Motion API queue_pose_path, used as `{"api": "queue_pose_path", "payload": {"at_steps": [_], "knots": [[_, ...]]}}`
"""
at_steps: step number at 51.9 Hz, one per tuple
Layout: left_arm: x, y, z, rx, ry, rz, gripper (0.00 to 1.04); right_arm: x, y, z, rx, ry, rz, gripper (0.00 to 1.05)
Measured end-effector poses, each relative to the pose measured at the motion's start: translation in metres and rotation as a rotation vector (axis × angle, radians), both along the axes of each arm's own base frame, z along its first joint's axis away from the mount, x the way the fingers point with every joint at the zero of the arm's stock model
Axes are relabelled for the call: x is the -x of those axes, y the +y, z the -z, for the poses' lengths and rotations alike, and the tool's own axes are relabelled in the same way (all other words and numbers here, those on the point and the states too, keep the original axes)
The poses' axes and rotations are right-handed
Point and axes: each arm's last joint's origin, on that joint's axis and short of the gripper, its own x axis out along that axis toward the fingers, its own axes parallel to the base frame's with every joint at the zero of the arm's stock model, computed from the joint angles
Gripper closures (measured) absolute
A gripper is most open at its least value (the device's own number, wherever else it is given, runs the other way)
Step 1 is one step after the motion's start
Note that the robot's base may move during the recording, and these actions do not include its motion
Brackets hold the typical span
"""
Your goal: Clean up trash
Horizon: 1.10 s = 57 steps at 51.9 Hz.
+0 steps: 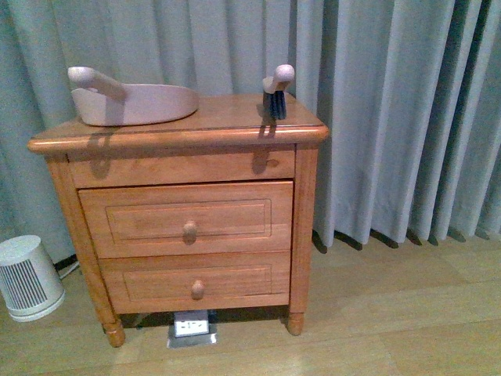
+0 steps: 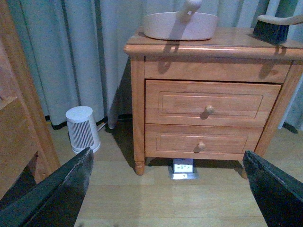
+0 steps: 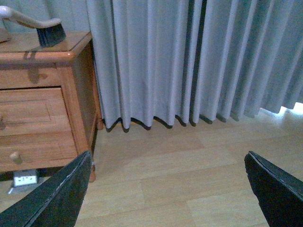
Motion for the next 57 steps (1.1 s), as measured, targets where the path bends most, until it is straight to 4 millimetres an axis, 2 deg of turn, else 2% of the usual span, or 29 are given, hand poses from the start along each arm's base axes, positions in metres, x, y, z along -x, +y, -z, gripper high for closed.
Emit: {"api": "queue_pose_path", "payload": {"at_steps": [57], "knots": [[0.0000,0.0000,0.0000,0.000,0.000,0.000,0.08,0.0000,0.0000,0.0001,0.000,0.000,0.000,0.07]]}}
